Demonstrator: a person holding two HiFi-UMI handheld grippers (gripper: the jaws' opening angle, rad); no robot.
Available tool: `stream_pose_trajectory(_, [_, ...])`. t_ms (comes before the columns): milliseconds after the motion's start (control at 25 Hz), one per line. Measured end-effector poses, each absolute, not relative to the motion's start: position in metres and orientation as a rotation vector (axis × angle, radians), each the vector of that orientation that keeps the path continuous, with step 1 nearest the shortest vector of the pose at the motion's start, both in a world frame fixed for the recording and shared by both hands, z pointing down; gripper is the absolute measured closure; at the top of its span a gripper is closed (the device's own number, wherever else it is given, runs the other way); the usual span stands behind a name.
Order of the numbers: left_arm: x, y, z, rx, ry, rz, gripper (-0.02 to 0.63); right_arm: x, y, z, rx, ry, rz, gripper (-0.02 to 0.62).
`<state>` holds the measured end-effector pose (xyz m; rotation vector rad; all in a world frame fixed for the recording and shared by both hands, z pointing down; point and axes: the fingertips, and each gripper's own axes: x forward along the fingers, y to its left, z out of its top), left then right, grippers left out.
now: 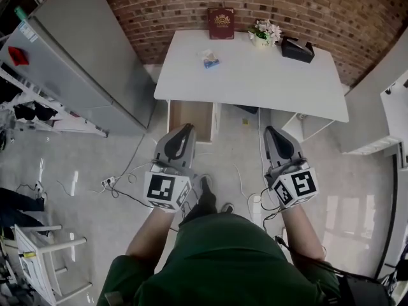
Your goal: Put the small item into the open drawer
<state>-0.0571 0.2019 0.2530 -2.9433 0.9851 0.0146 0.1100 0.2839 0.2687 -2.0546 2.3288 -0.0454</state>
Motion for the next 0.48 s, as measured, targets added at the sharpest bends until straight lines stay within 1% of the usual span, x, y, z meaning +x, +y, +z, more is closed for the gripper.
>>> stream_pose_trajectory(480, [-0.032,0.084,0.282,-3.030,0.964,-0.005,0.588,0.134,0.194,0.288,-2.167,2.297,-0.133,0.592])
